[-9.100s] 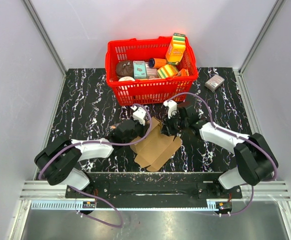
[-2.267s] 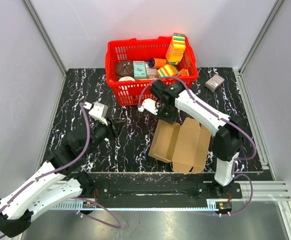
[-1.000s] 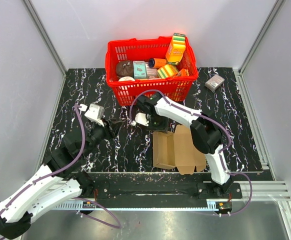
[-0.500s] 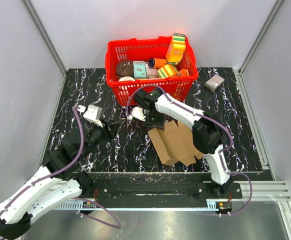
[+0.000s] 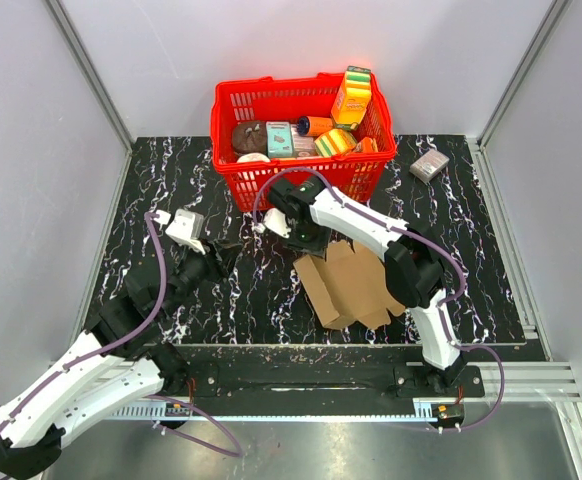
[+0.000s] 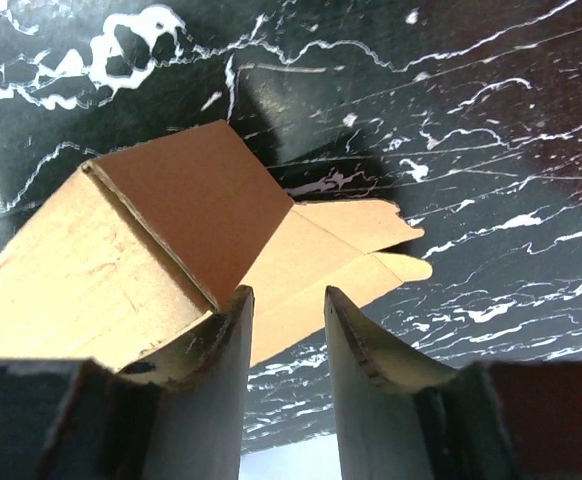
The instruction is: Fold the paper box
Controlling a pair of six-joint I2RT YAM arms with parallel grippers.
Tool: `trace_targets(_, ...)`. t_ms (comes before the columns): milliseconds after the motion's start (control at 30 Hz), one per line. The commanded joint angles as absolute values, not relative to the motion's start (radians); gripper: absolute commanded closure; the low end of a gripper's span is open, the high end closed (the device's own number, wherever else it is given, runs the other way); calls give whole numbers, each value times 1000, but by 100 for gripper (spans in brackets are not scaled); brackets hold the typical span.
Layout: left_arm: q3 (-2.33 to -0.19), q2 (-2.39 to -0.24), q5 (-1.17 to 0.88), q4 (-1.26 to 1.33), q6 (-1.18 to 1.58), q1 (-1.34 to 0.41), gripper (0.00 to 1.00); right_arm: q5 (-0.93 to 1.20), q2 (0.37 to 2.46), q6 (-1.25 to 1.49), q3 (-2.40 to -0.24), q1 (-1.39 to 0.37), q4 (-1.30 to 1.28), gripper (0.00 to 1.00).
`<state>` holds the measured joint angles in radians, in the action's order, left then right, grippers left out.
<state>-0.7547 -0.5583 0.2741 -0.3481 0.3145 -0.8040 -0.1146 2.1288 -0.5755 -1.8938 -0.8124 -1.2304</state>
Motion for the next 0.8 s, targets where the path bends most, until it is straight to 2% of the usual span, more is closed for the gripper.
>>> trace_targets(0, -772, -569, 284, -322, 316, -799, 59, -158, 2053, -460, -1956, -807, -1161, 59)
trace_targets(200, -782, -586, 275, -321, 313, -799, 58, -241, 1953, -394, -1983, -767, -1149, 53)
trace_targets(367, -784, -598, 268, -313, 314, -799, 57, -276, 1800, -284, -1882, -684, -1076, 51)
trace_targets(467, -784, -610, 259, -305, 316, -801, 57, -146, 1661, -143, -1769, -597, -977, 51)
trace_targets(567, -790, -626, 250, -305, 314, -799, 55, 160, 1477, -6, -1548, -532, -789, 50)
trace_targets(600, -792, -629, 249, -305, 313, -799, 54, 283, 1430, 26, -1411, -520, -664, 50)
trace_targets(667, -793, -637, 245, -302, 311, -799, 51, 388, 1329, 127, -1295, -515, -562, 49)
trace_targets(767, -799, -649, 242, -304, 310, -801, 45, 557, 1284, 274, -1148, -515, -437, 48)
